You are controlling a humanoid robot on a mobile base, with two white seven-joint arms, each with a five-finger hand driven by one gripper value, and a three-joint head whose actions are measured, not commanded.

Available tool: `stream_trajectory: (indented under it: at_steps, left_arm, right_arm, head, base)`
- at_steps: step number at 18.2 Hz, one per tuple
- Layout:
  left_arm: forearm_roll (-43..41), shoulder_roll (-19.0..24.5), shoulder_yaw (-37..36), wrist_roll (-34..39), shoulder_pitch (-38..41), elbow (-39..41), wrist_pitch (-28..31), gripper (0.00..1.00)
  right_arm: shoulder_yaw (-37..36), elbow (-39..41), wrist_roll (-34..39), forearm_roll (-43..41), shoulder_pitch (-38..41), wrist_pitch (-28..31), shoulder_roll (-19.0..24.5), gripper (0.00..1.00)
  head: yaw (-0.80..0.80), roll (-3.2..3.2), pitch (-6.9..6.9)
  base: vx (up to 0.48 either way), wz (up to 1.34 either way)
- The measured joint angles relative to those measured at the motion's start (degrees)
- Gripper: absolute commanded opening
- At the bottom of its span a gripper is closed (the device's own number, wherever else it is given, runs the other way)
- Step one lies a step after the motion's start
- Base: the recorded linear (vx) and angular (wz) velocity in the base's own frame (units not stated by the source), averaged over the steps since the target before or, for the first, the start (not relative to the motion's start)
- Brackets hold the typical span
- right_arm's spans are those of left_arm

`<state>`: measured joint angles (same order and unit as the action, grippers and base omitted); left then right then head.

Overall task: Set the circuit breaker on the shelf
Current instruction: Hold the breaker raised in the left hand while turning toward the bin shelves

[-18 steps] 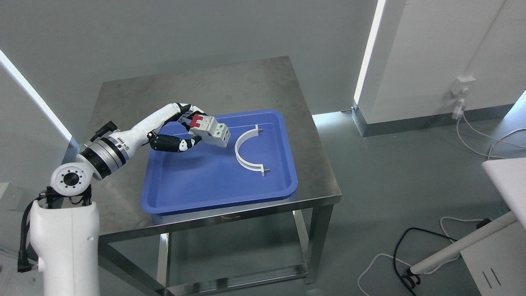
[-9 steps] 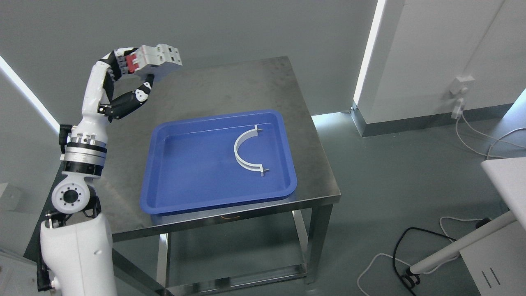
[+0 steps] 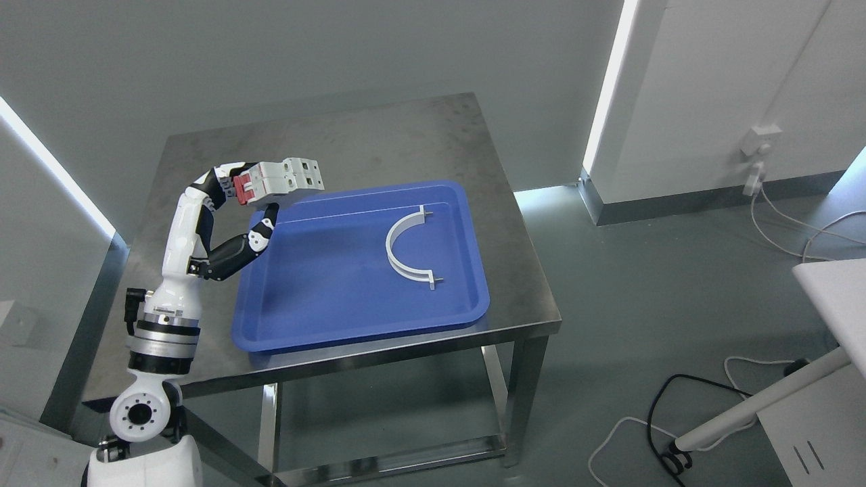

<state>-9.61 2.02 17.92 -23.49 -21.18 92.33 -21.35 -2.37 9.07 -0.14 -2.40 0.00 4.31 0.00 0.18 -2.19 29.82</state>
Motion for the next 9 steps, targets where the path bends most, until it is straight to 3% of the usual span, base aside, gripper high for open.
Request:
stream_trajectory:
  at_steps: [9]
  left_arm:
    - [2.03,-1.19,-0.29,-1.87,2.76,3.24,-1.66,0.14]
  right_arm:
    - [0.00,0.00,0.00,0.01,0.00,0.00,0.00,1.00]
  head:
    - [0.00,0.00,0.00]
  base:
    - [0.000,0.00]
